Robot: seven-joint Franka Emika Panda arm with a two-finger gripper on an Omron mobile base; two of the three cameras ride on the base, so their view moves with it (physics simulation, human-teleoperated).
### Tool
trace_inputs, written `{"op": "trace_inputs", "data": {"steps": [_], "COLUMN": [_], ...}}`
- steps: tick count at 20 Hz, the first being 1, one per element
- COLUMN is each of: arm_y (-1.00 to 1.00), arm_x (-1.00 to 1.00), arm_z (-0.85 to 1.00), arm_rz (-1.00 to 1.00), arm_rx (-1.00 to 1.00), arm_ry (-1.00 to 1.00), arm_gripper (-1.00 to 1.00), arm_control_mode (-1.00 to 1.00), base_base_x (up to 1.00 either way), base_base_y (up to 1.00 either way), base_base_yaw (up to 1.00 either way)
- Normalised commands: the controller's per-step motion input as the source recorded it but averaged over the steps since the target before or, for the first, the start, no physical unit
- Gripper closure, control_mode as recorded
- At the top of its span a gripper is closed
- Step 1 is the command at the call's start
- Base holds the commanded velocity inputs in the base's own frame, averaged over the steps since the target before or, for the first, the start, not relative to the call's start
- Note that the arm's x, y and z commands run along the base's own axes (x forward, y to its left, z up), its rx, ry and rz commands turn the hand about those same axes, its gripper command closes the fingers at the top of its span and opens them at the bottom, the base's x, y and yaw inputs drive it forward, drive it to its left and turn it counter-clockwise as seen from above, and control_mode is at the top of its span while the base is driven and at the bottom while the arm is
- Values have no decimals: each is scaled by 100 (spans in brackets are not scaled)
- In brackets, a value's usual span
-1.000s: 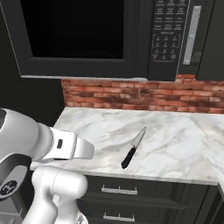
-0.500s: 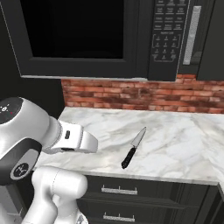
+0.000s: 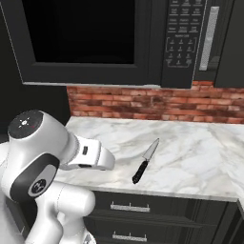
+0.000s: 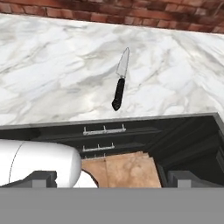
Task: Move the cutting board and knife to the sink. Then move spray from the cabinet to the counter.
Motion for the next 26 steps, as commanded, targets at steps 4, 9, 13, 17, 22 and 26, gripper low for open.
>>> {"op": "trace_inputs", "data": {"steps": [4, 9, 13, 17, 22, 26], "arm_y": [-8, -6, 0, 0, 0, 0], "arm_x": [20, 25, 30, 23, 24, 28], "arm_z": [-24, -25, -31, -37, -37, -35], "arm_rz": [0, 0, 0, 0, 0, 0], "arm_rx": [0, 0, 0, 0, 0, 0], "arm_ry": [0, 0, 0, 0, 0, 0], "arm_gripper": [-100, -100, -100, -100, -100, -100], "arm_control_mode": [-100, -100, -100, -100, -100, -100], "base_base_x": [0, 0, 0, 0, 0, 0], "base_base_y": [0, 0, 0, 0, 0, 0], "base_base_yaw": [0, 0, 0, 0, 0, 0]}}
